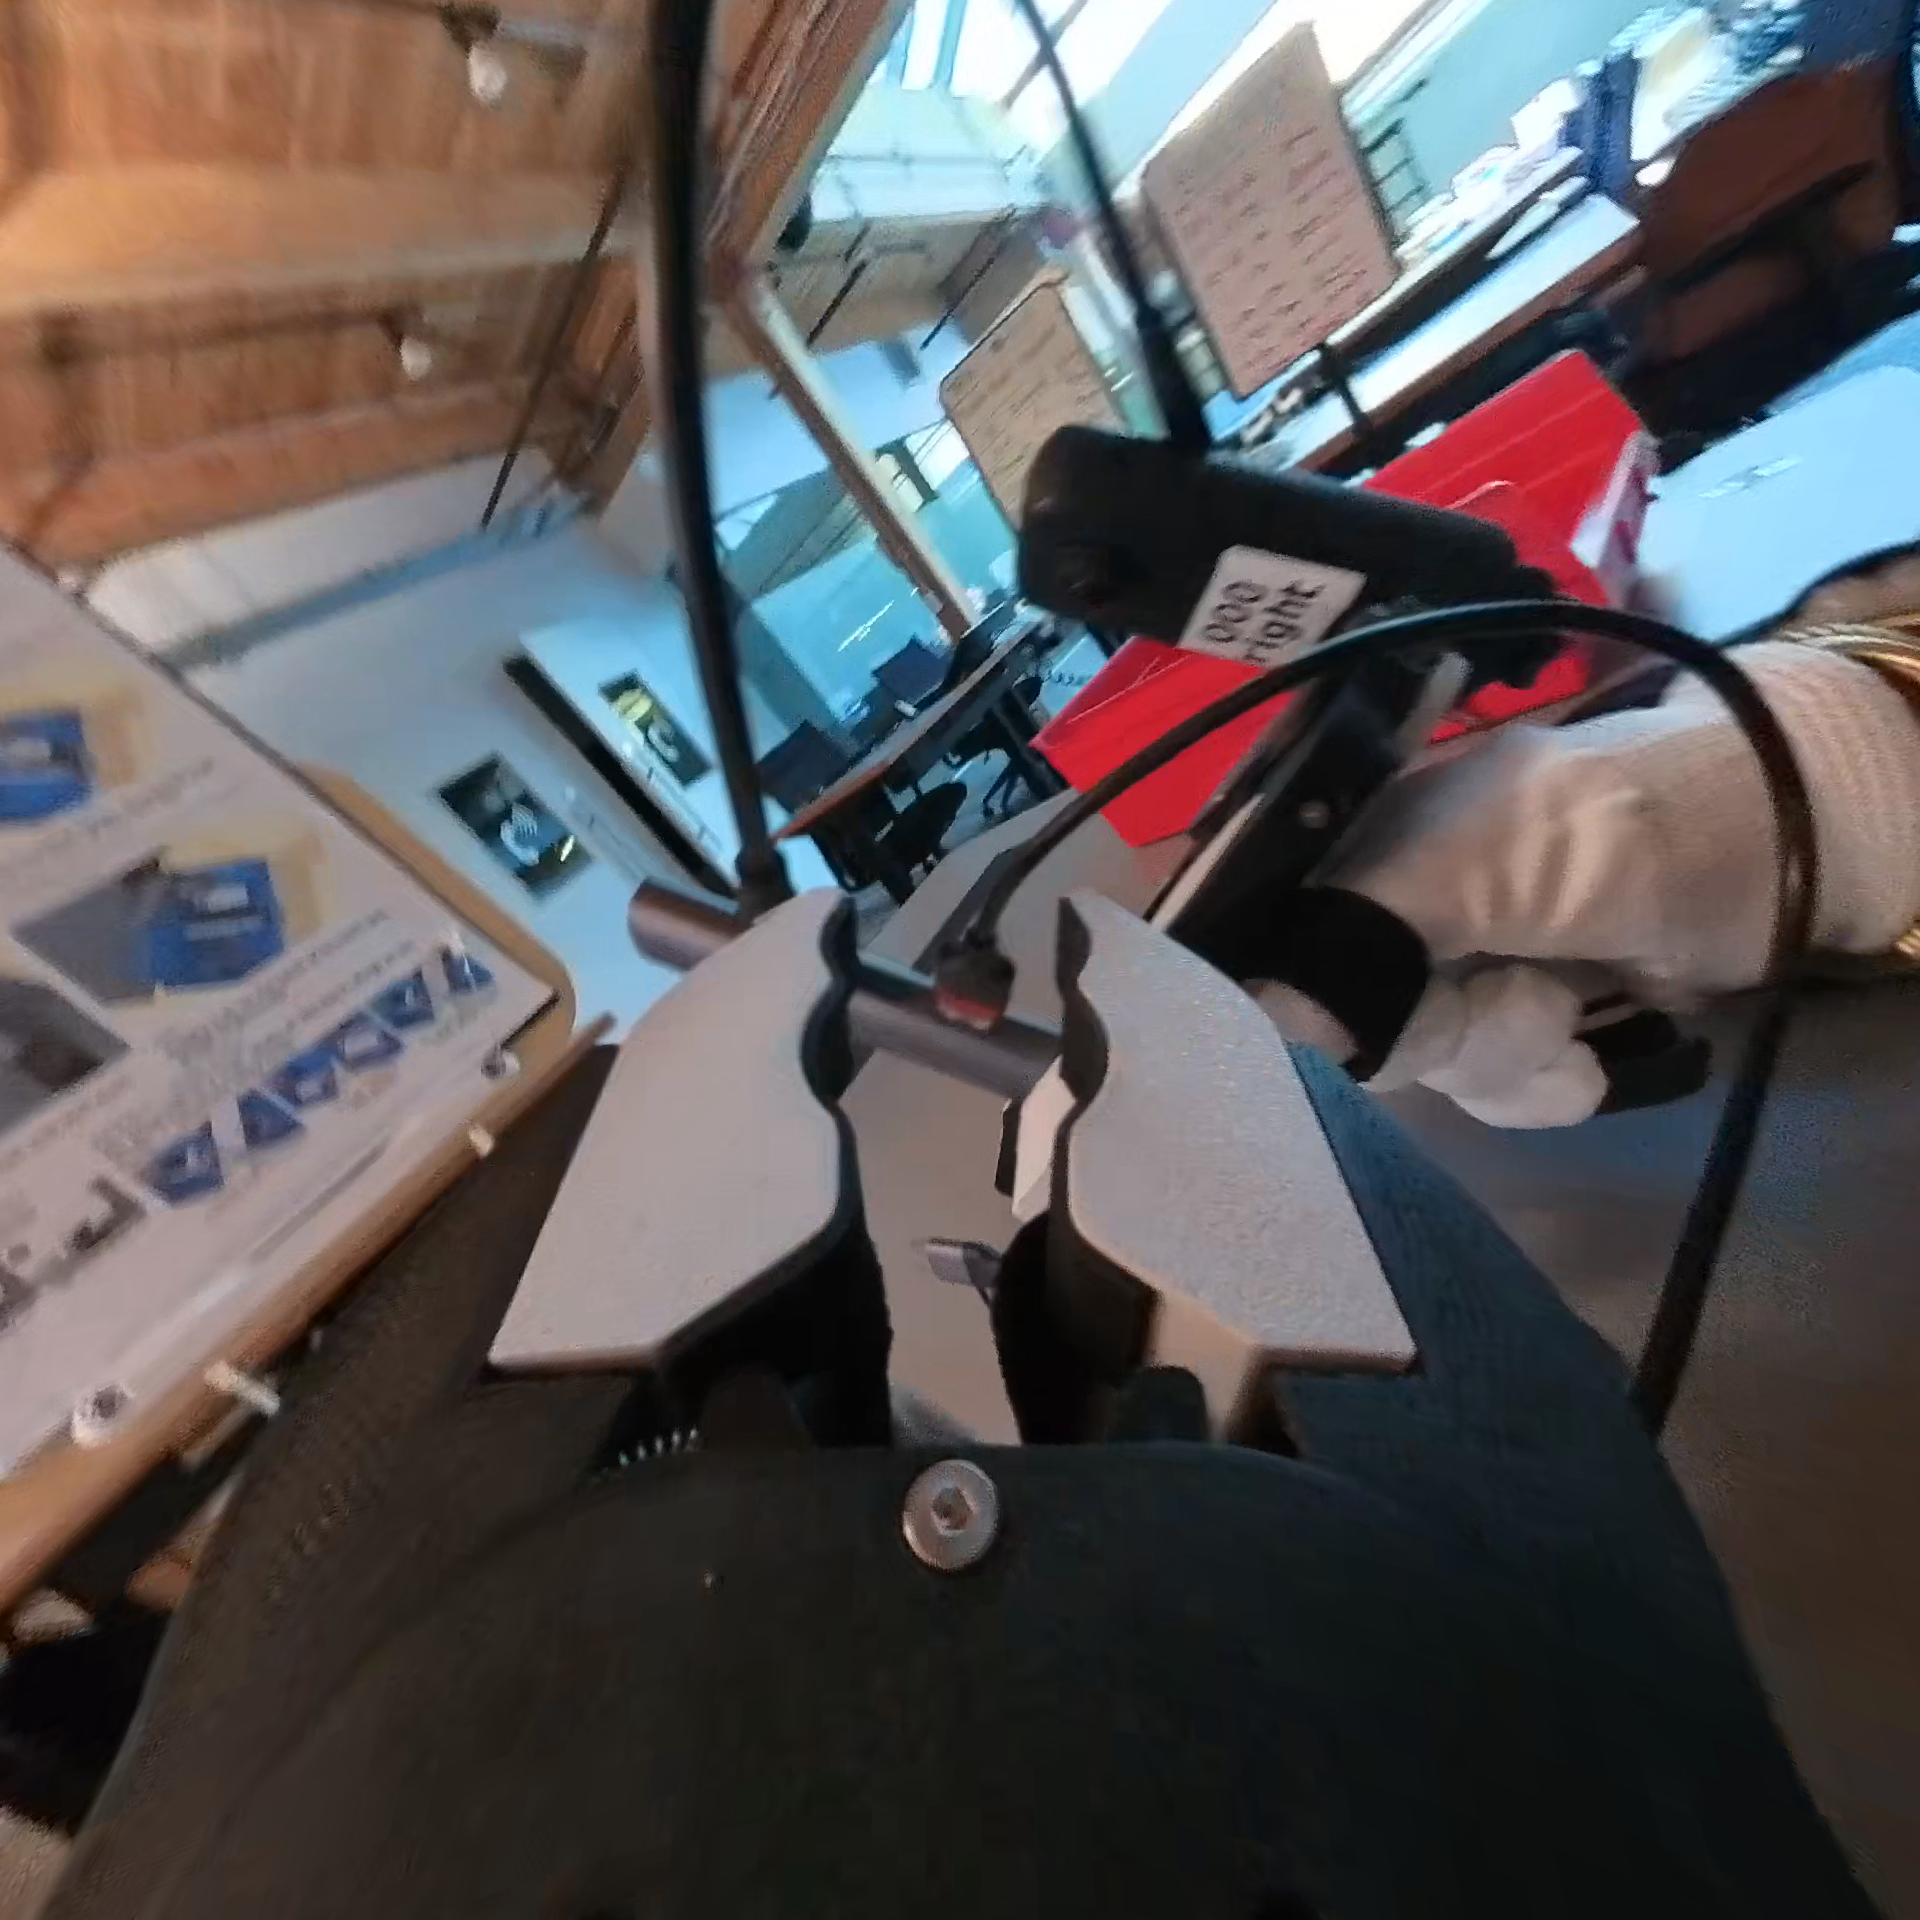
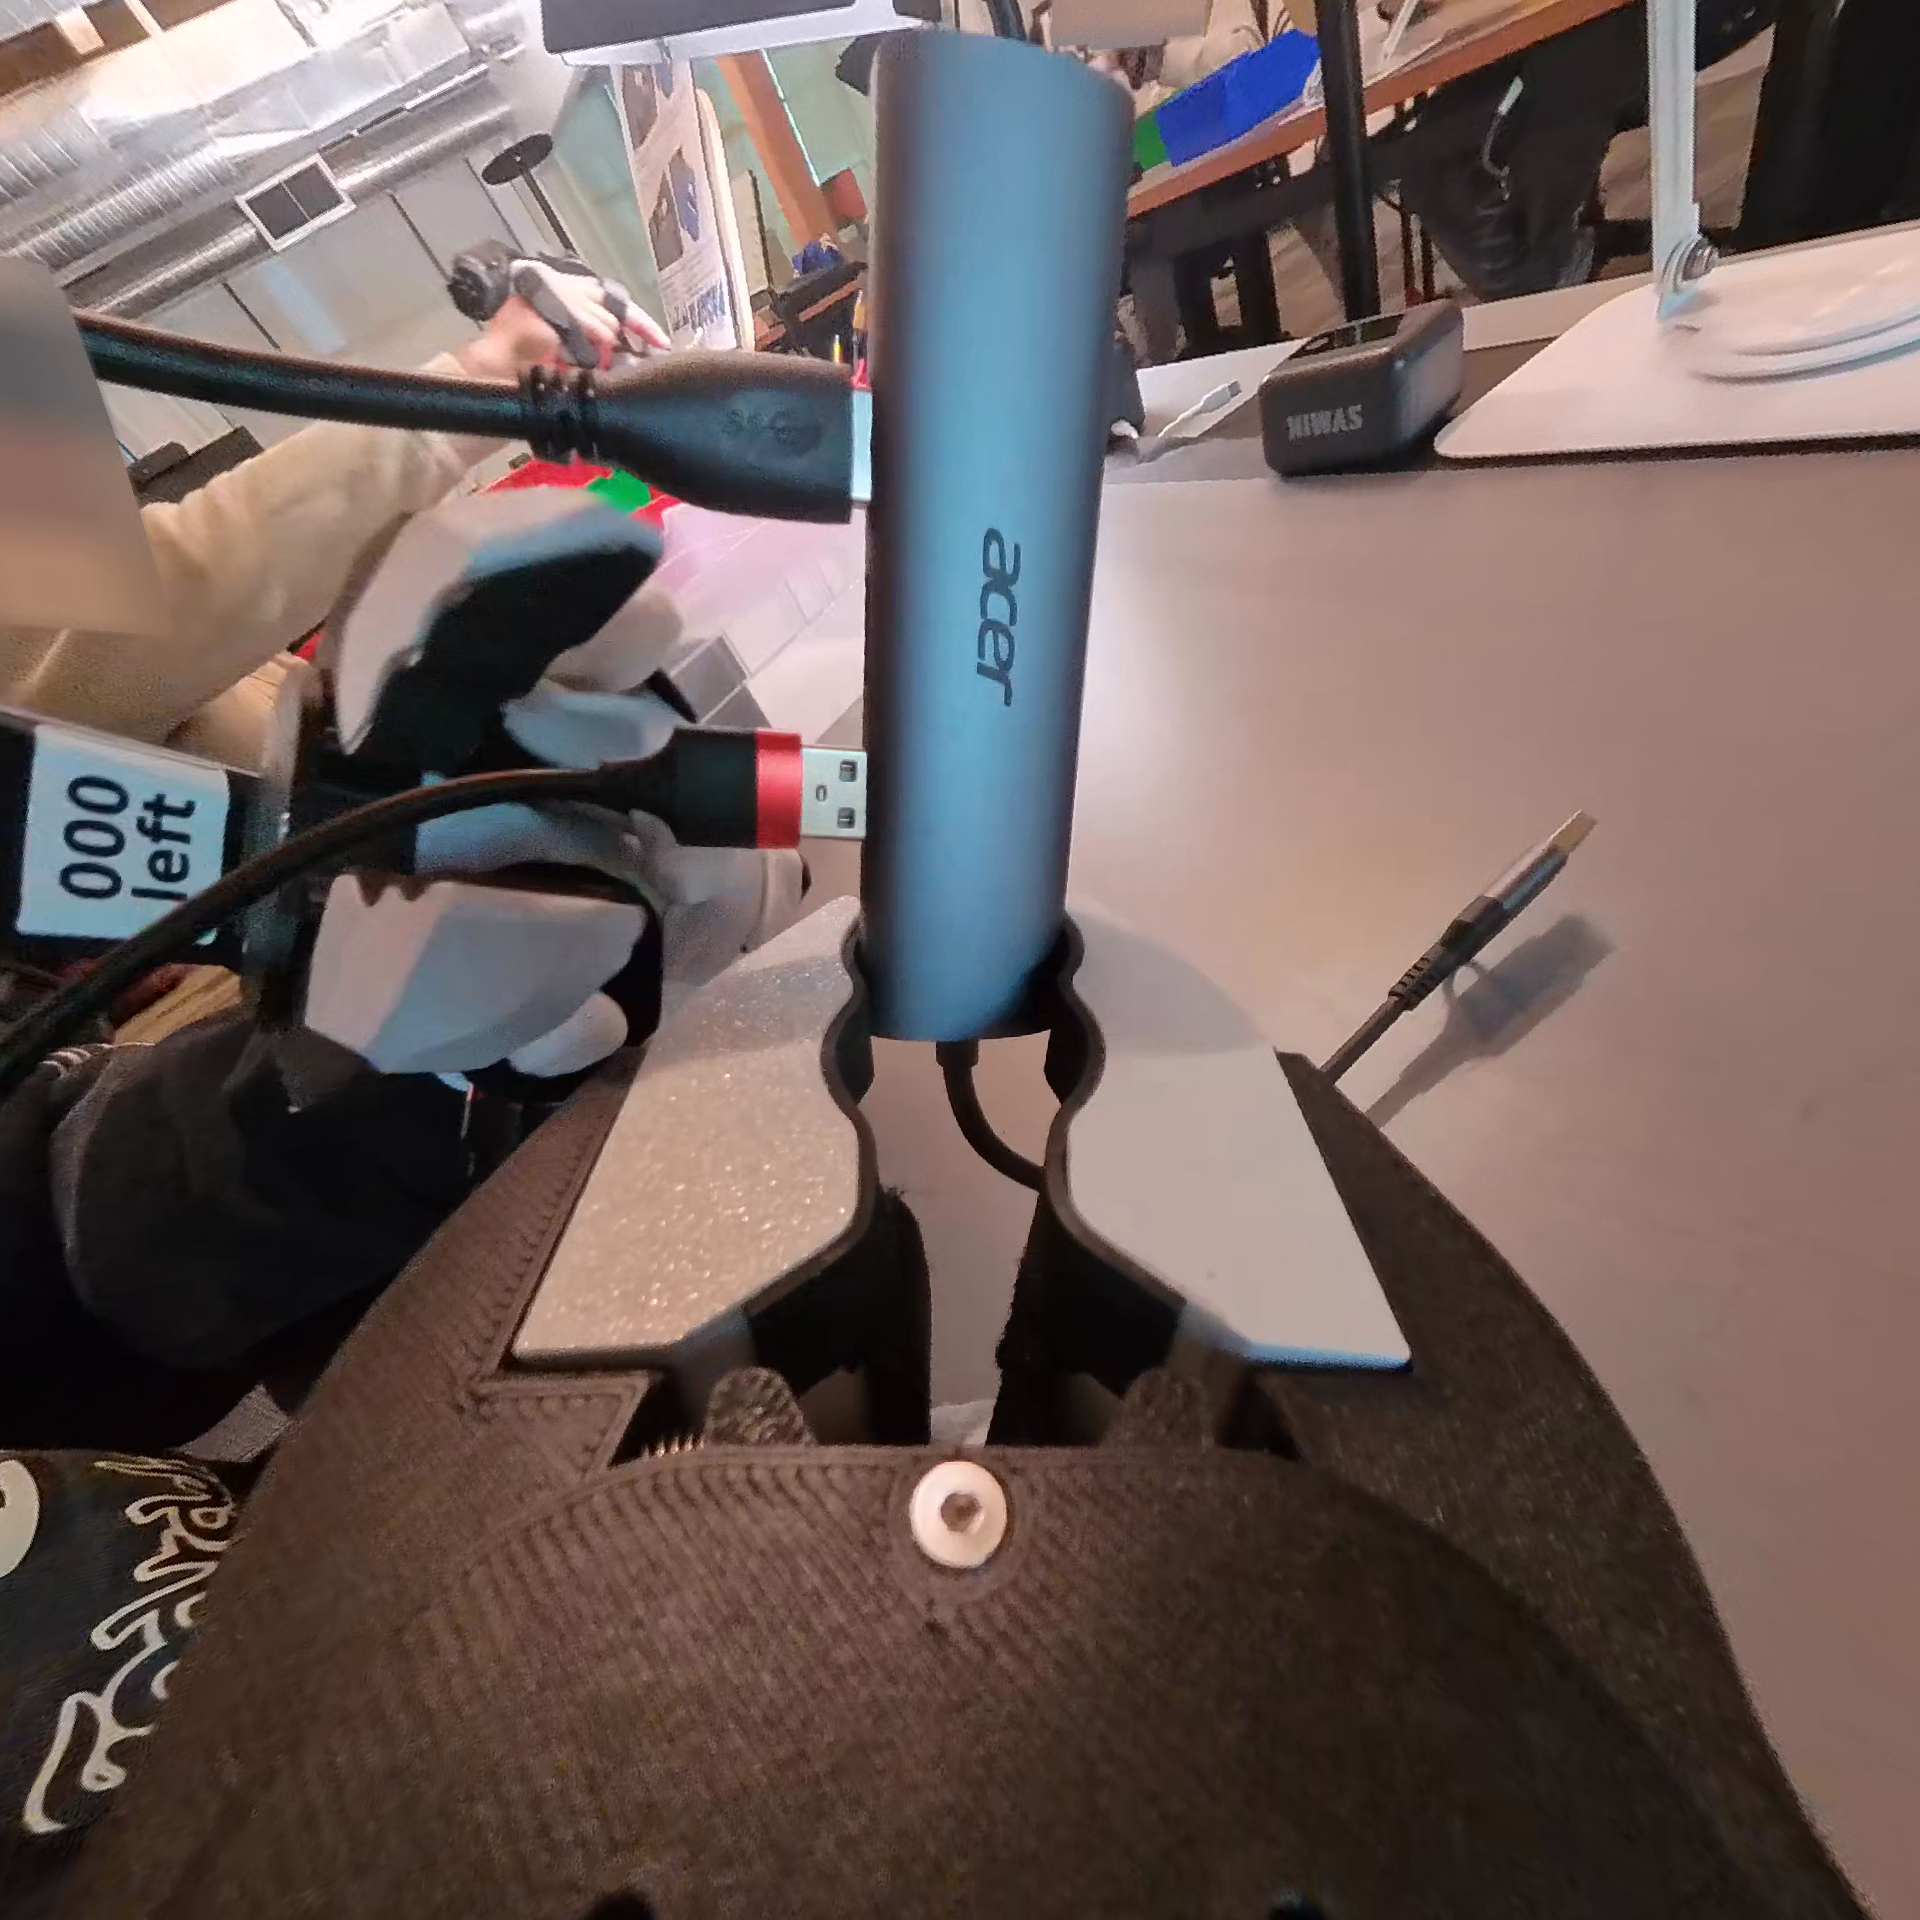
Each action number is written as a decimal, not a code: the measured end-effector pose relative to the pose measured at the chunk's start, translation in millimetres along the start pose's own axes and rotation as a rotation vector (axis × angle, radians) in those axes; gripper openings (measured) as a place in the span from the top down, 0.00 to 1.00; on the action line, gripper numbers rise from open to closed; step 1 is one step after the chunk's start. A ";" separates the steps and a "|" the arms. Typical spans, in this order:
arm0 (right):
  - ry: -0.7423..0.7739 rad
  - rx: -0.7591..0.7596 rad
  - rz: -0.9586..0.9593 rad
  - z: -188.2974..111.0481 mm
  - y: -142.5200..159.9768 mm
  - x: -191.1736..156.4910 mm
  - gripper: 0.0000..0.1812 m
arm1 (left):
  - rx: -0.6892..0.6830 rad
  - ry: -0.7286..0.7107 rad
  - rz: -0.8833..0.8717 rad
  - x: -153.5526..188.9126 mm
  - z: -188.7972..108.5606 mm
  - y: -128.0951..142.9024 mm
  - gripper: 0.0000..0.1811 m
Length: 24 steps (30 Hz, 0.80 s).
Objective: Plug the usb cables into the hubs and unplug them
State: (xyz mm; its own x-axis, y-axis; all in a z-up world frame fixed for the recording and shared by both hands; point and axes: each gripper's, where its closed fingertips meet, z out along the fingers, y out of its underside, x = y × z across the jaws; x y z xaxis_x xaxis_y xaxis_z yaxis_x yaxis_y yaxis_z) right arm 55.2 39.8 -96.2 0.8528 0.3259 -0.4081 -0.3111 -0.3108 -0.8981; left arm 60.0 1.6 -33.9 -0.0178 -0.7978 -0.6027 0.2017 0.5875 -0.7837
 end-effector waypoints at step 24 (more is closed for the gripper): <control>0.298 -0.010 -0.405 -14.6 -16.8 13.8 0.83 | -0.010 0.043 -0.074 5.0 -1.9 -2.1 0.98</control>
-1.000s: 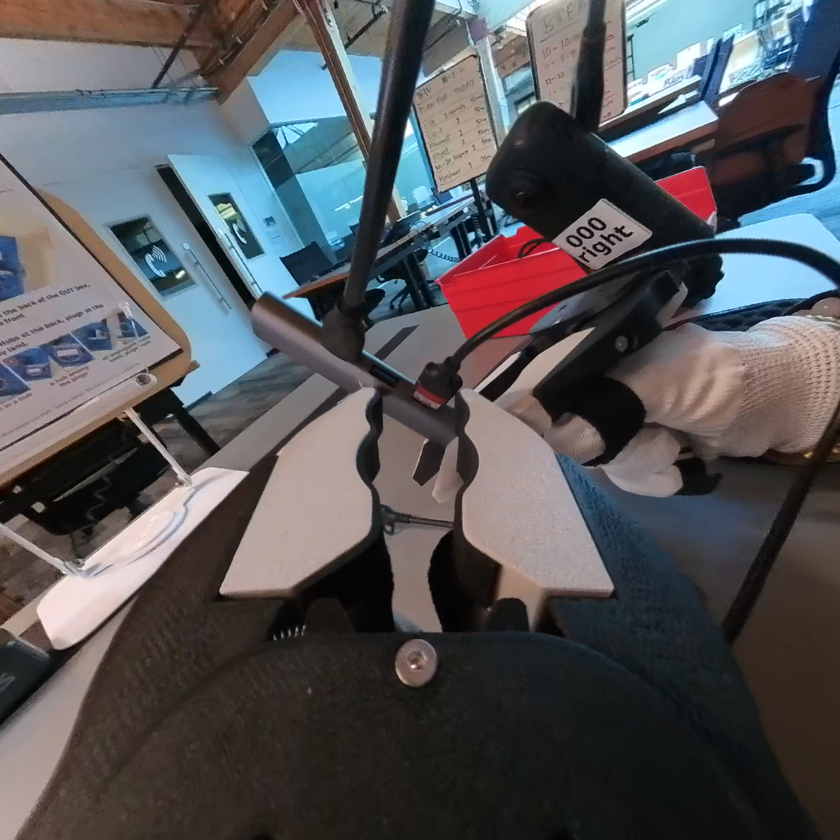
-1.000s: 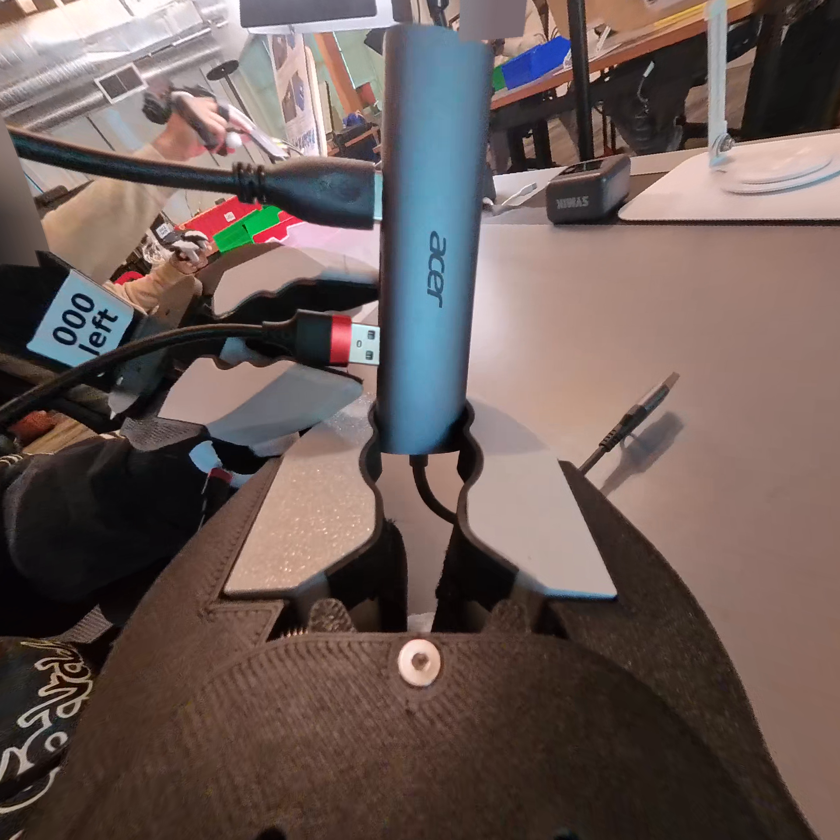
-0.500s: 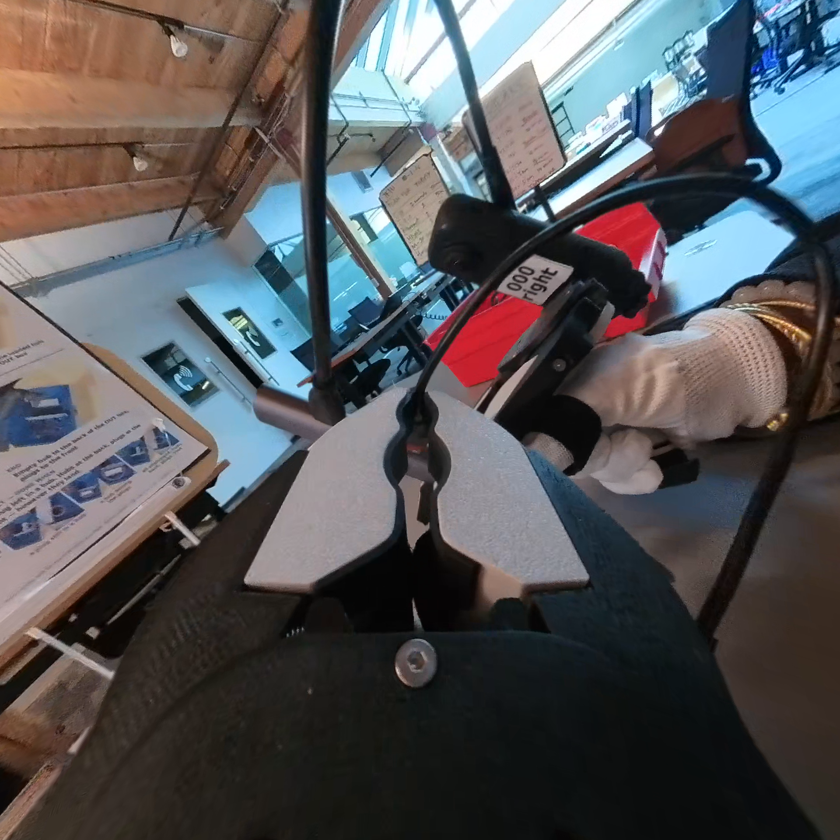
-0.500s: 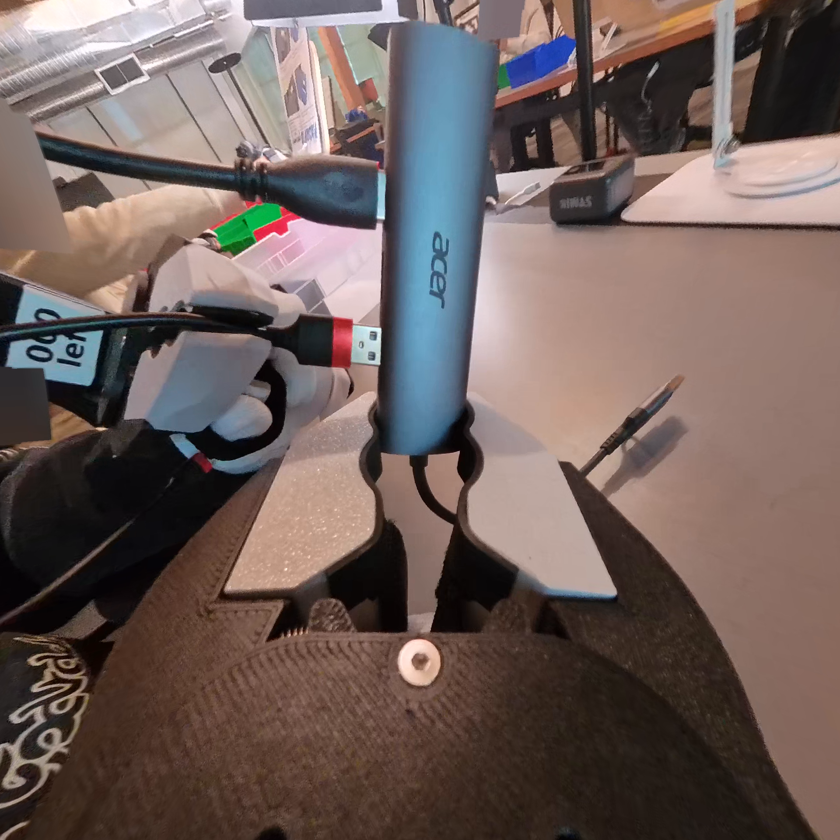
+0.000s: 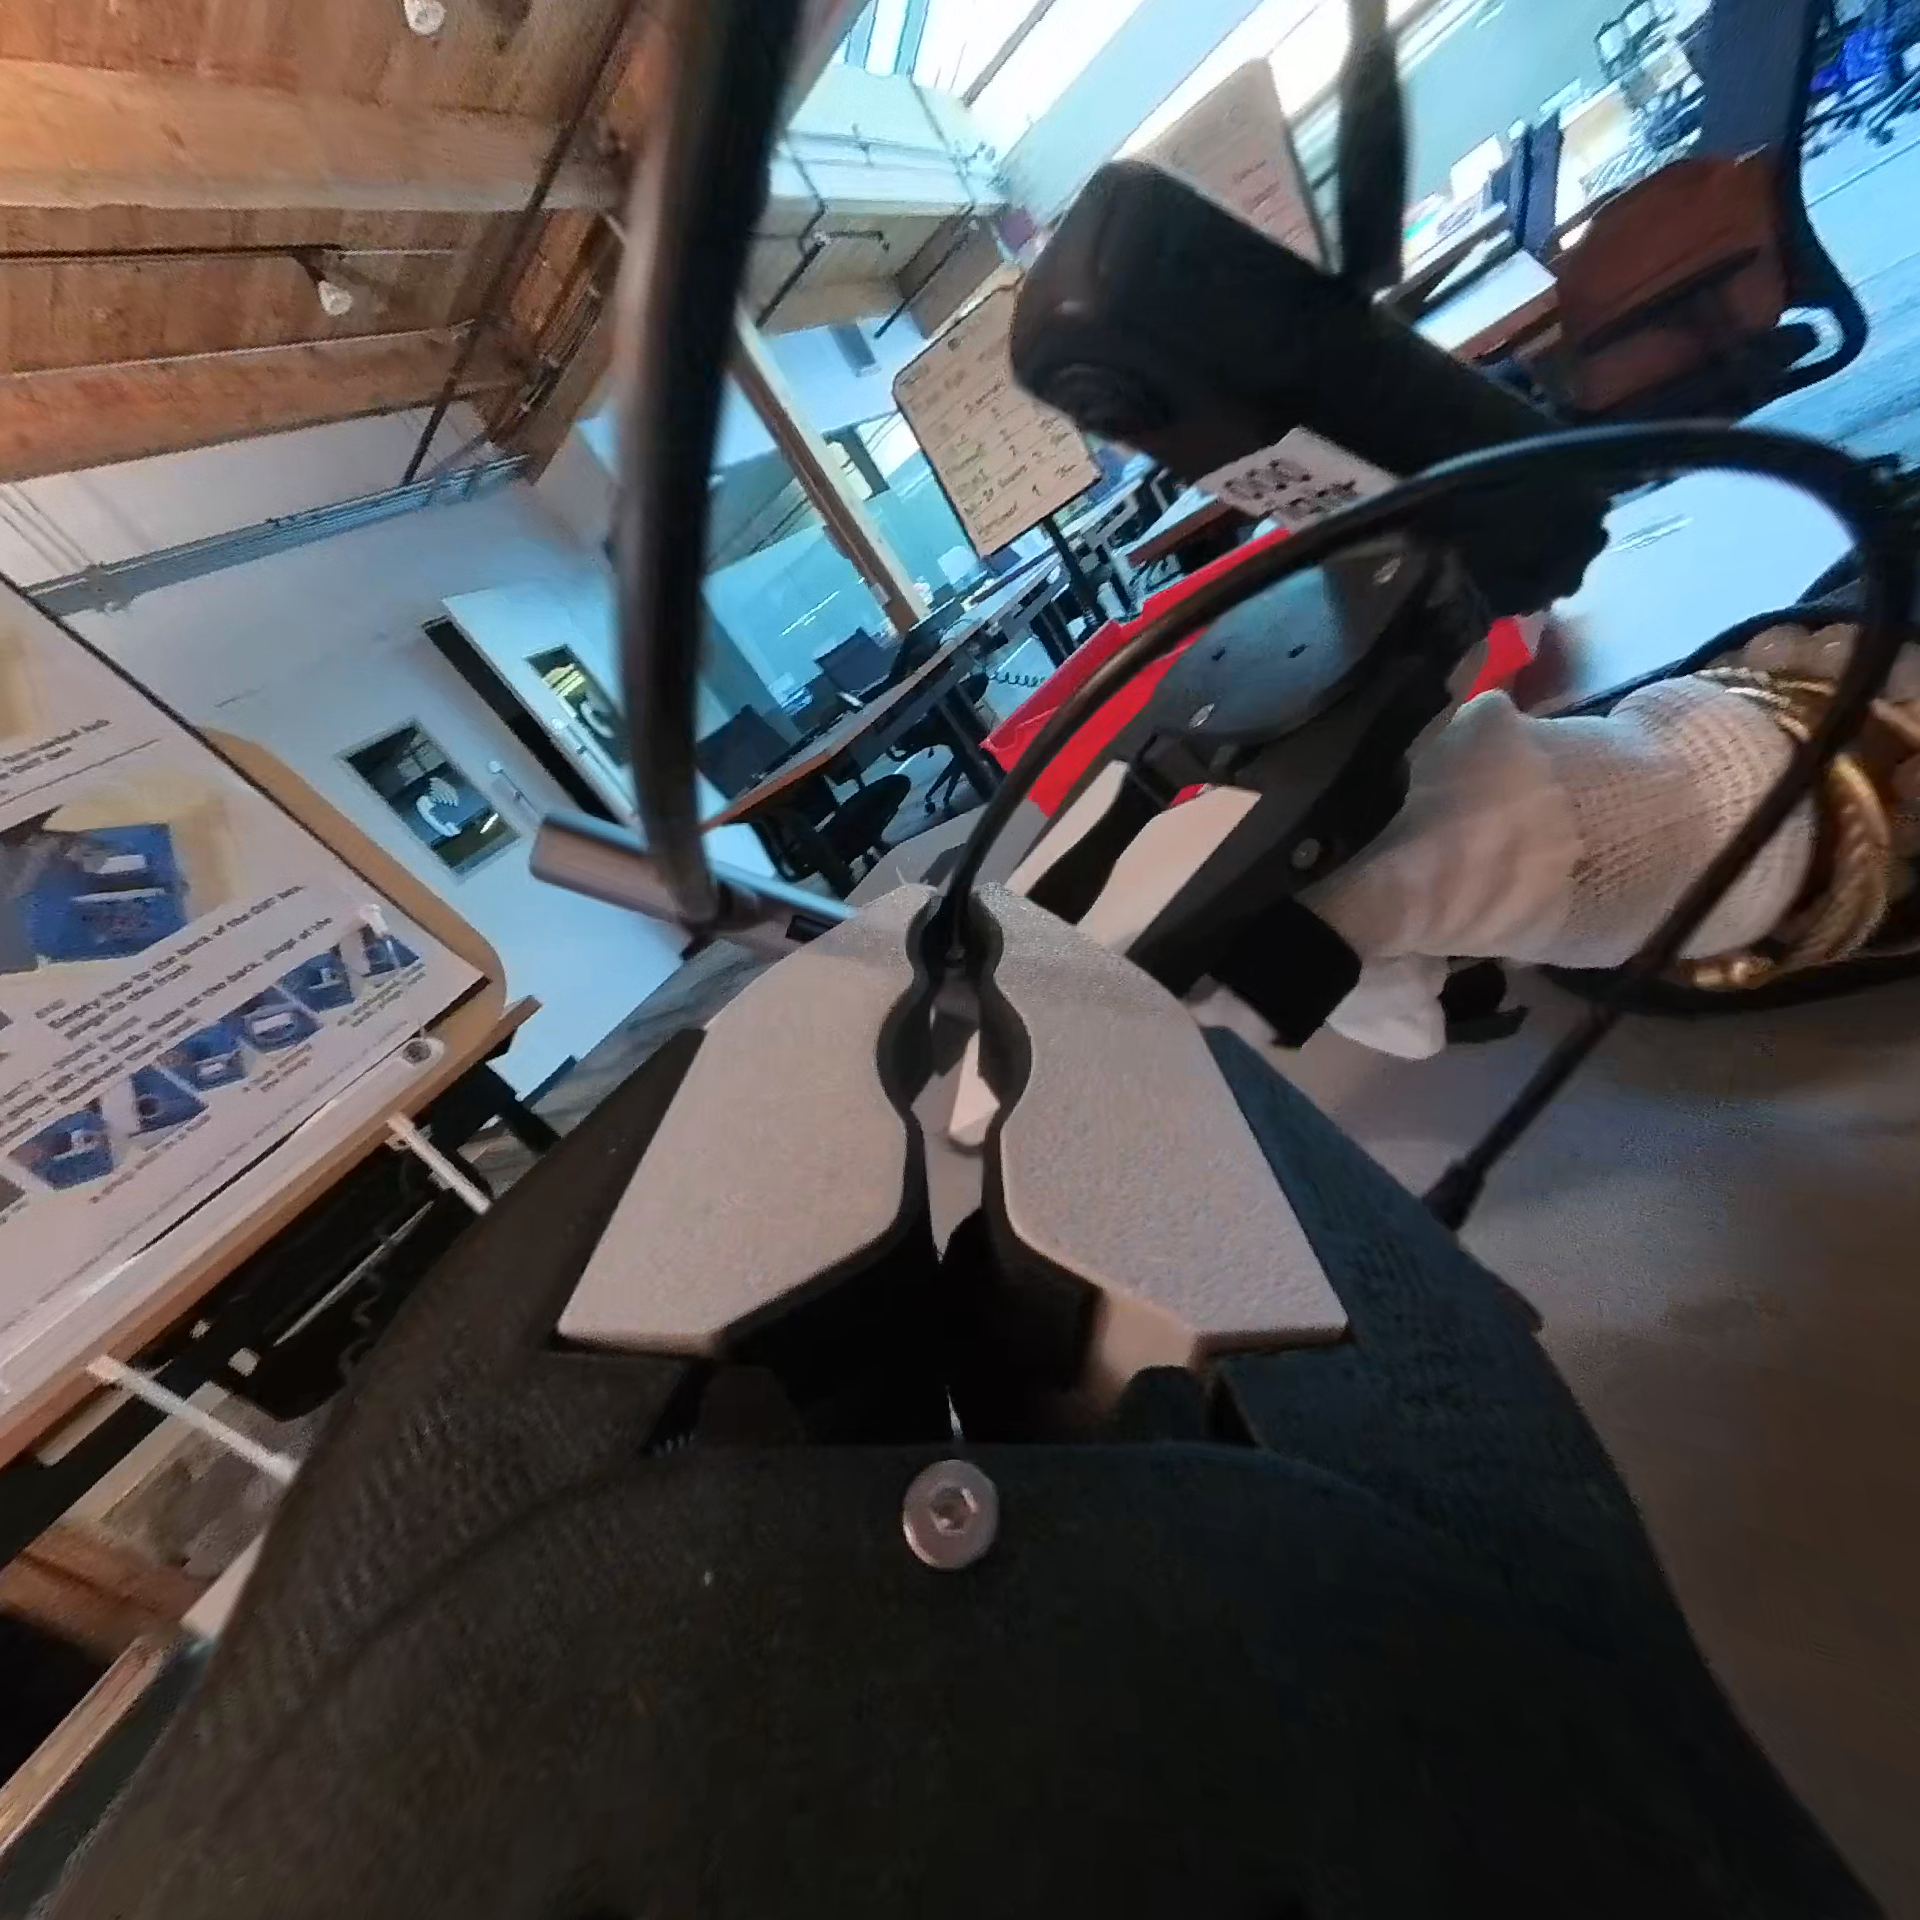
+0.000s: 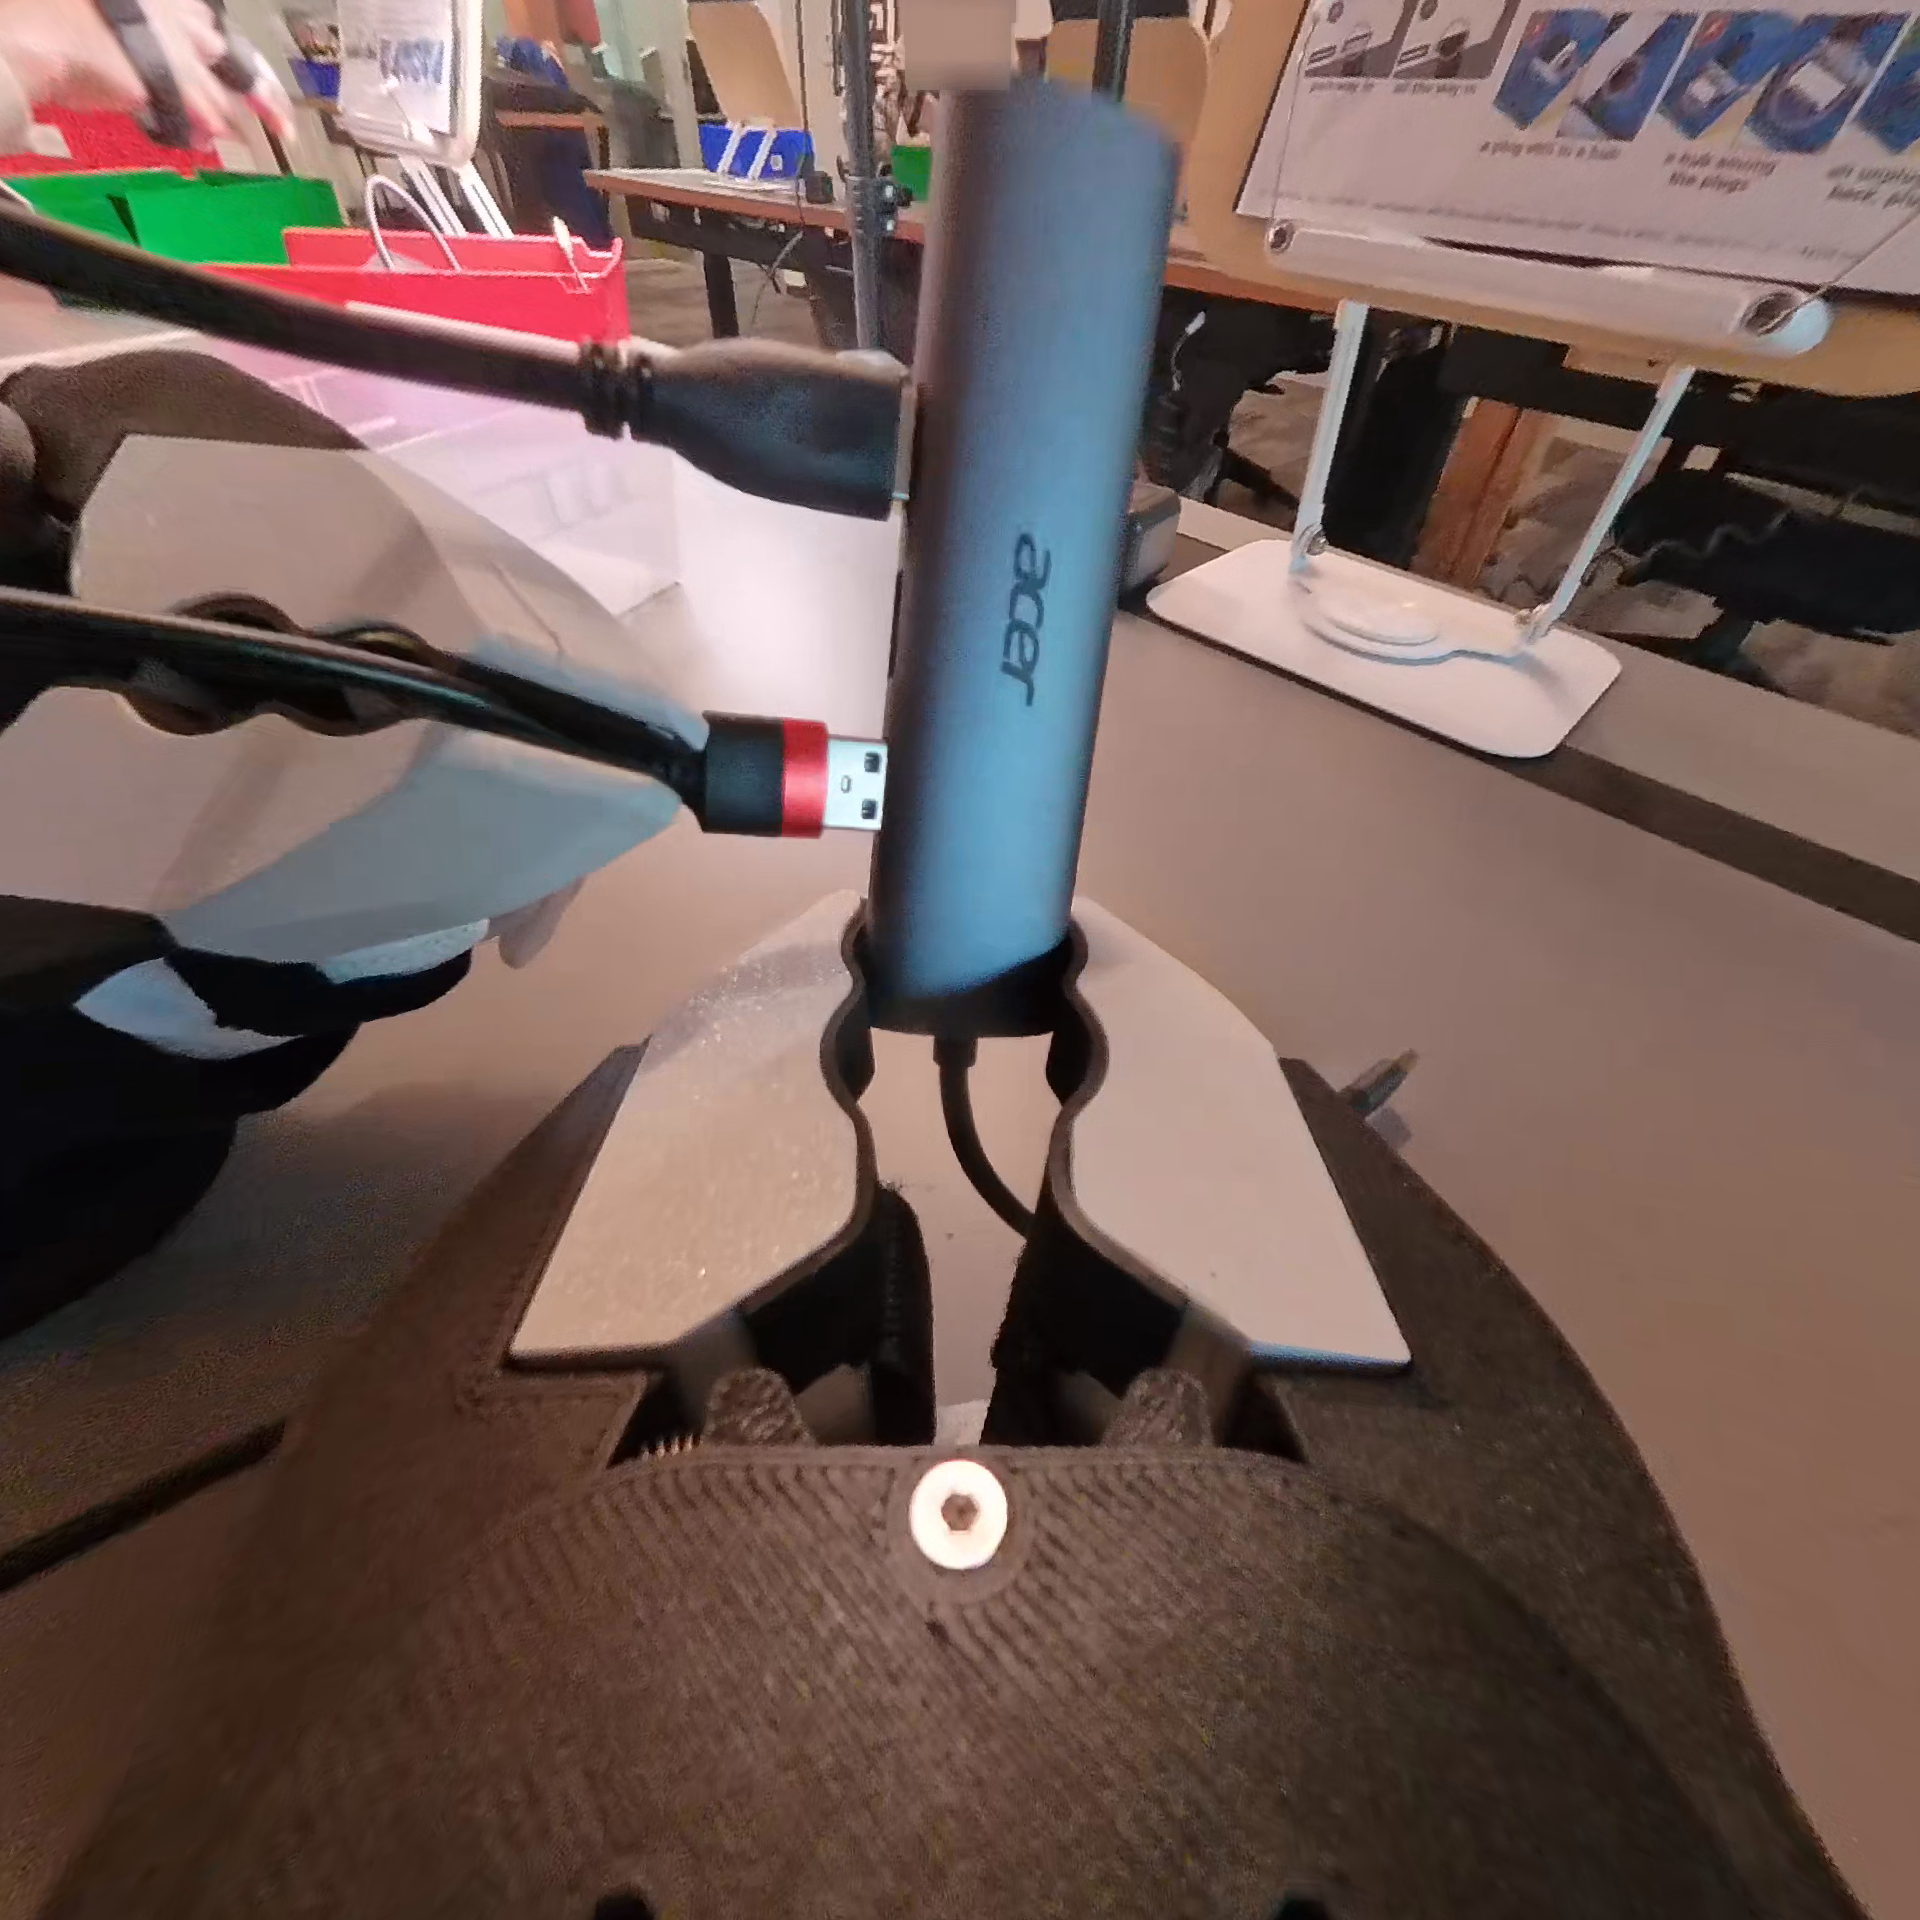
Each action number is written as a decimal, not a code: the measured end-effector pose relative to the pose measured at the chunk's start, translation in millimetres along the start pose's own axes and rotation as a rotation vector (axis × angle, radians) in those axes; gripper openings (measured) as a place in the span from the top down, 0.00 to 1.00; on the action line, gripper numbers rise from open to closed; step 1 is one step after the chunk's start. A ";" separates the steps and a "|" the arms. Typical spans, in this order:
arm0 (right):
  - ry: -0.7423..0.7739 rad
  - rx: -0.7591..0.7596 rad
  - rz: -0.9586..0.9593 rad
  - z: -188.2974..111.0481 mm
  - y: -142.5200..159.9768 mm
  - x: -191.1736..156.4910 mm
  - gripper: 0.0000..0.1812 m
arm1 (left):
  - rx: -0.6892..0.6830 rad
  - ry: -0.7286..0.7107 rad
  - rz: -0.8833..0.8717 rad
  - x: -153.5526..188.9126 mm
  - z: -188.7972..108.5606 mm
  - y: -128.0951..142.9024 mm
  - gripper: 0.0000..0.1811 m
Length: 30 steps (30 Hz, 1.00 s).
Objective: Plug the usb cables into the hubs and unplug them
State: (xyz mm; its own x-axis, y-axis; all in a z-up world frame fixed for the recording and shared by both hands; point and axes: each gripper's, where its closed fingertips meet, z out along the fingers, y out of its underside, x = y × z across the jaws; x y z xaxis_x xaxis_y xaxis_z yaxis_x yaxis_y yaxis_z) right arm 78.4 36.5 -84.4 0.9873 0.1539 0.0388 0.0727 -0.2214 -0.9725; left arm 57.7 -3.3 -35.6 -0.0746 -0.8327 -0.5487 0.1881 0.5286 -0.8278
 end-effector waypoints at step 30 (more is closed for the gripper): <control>0.078 0.227 -0.364 -18.9 -37.6 -0.5 0.83 | 0.076 0.100 0.083 10.8 -8.2 -22.3 0.99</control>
